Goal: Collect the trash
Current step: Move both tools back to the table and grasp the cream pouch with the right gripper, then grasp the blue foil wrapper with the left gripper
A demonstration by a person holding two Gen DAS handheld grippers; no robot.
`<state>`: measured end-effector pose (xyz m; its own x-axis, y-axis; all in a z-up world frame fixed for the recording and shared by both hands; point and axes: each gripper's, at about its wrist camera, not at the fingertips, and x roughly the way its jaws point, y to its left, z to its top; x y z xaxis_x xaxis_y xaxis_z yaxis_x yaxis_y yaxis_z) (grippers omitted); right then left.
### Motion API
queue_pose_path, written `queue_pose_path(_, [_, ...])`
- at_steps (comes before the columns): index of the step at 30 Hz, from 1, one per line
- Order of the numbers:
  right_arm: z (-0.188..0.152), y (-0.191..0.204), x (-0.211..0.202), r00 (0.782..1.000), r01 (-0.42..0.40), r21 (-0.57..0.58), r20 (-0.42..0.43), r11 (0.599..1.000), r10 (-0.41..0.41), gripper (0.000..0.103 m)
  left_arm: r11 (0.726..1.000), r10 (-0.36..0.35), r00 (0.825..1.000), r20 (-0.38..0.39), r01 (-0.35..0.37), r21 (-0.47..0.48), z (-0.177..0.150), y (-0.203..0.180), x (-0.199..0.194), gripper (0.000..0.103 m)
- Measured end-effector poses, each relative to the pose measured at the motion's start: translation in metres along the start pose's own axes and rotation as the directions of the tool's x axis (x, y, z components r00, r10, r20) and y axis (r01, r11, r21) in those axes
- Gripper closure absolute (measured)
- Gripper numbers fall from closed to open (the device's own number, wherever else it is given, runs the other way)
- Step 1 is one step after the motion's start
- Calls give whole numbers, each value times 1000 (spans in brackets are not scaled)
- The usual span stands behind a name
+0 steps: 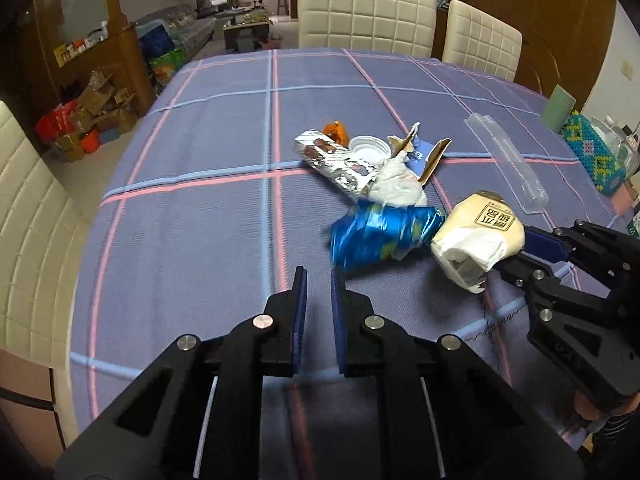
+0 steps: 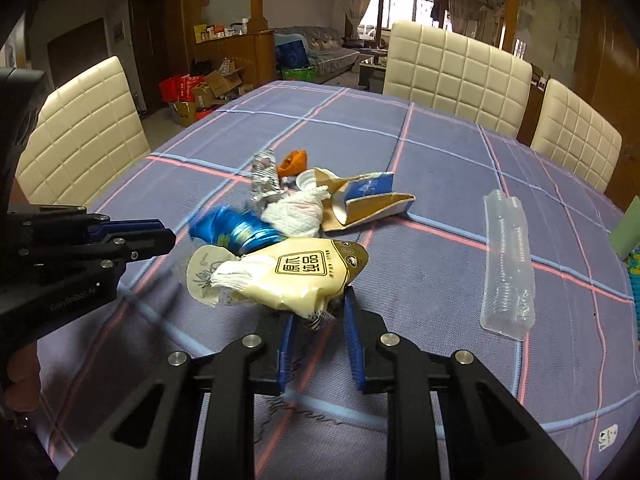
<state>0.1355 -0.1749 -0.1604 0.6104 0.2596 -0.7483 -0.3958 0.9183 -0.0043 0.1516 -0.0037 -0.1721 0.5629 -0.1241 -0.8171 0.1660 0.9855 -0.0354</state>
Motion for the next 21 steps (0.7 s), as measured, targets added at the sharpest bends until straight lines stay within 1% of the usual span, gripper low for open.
queue_pose_path(2, [-1,1,-3,1000,5,5,5,1000,-5,81,1000,-24,1000,-8,24,3,-3,2,-4,90])
queue_pose_path(5, [-2,-4,-6,1000,22,23,7,999,-22,81,999,-51,998,-46,51,3,-5,1,-1,84])
queue_pose_path(6, [-3,-6,-7,1000,26,29,6,999,-26,81,998,-61,997,-53,61,4,-5,-1,1,68])
queue_pose_path(7, [-3,-9,-7,1000,31,37,3,999,-31,81,998,-56,997,-52,56,4,-5,-1,2,24])
queue_pose_path(8, [-4,-10,-7,999,34,41,1,999,-34,81,999,-35,999,-22,35,1,-4,-2,-1,3])
queue_pose_path(9, [-4,-13,-7,999,42,48,1,998,-42,81,1000,-30,999,13,30,3,-4,-3,-5,5])
queue_pose_path(10, [-5,-17,-7,999,47,53,0,997,-47,81,999,-22,999,36,22,23,-3,-7,-9,5])
queue_pose_path(12, [-4,-23,-5,999,53,63,-3,997,-53,81,999,-18,999,39,17,45,1,-12,-10,5])
queue_pose_path(14, [-3,-31,-3,998,62,78,-2,995,-62,81,999,-8,1000,27,6,54,6,-16,-5,5])
queue_pose_path(17, [-2,-41,0,998,61,95,-5,994,-61,81,998,-10,1000,15,9,66,11,-20,4,5])
queue_pose_path(21, [-1,-50,8,998,60,104,-16,993,-59,81,994,-4,1000,19,2,109,19,-28,14,5])
